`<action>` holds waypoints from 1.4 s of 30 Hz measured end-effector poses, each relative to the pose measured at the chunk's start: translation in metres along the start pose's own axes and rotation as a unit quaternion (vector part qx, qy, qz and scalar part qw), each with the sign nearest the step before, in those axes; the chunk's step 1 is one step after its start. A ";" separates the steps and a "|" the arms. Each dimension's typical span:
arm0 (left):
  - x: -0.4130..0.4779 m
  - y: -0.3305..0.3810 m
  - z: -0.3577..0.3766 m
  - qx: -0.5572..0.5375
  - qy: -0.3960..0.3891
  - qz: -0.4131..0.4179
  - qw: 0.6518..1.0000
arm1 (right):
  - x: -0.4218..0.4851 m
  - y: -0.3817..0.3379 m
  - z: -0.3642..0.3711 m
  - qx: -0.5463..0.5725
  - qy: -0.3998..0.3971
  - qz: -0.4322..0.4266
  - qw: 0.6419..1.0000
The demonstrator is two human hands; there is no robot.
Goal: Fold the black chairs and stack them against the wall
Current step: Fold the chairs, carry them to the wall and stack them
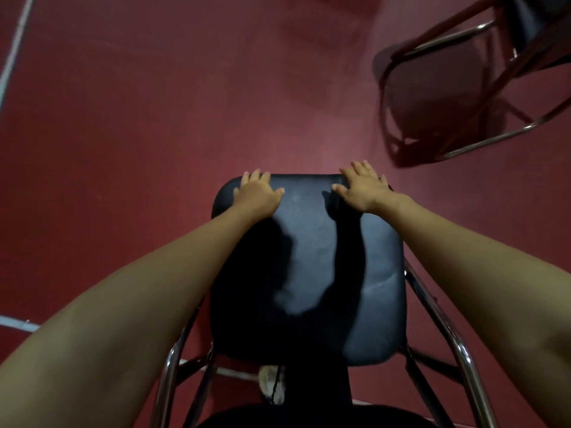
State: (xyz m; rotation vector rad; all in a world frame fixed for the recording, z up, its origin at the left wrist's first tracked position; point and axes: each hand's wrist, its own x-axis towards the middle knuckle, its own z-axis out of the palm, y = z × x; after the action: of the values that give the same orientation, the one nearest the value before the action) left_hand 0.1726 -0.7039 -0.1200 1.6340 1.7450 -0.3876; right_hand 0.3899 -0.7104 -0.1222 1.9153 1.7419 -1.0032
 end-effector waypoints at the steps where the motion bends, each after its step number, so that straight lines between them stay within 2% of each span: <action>1: 0.012 0.003 0.006 0.008 -0.005 0.006 1.000 | 0.011 0.000 0.002 0.000 -0.005 -0.004 1.000; 6: 0.058 0.018 0.035 0.073 -0.004 0.017 0.997 | 0.046 -0.011 0.033 0.020 0.001 0.013 1.000; 9: 0.079 0.022 0.039 0.104 -0.009 -0.015 0.994 | 0.062 -0.019 0.041 0.010 0.033 0.028 0.999; 11: 0.086 0.025 0.040 0.123 0.002 -0.038 0.992 | 0.073 -0.021 0.037 0.002 0.028 0.040 0.999; 21: 0.056 0.027 0.025 0.170 -0.009 -0.013 0.985 | 0.045 -0.031 0.025 -0.032 0.055 0.033 0.997; 30: -0.050 0.032 -0.003 0.161 0.043 -0.005 0.986 | -0.060 -0.044 0.009 -0.012 0.110 0.025 0.994; 33: -0.101 0.035 -0.014 0.129 0.065 0.011 0.990 | -0.112 -0.048 0.005 -0.005 0.129 0.024 0.991; 42: -0.287 0.029 -0.018 0.100 0.050 0.056 0.992 | -0.291 -0.054 0.024 0.028 0.136 0.017 0.990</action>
State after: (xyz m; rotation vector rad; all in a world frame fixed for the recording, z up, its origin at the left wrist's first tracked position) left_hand 0.1815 -0.9013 0.0903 1.9147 1.7237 -0.4456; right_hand 0.3356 -0.9233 0.0769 2.1965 1.8334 -0.8177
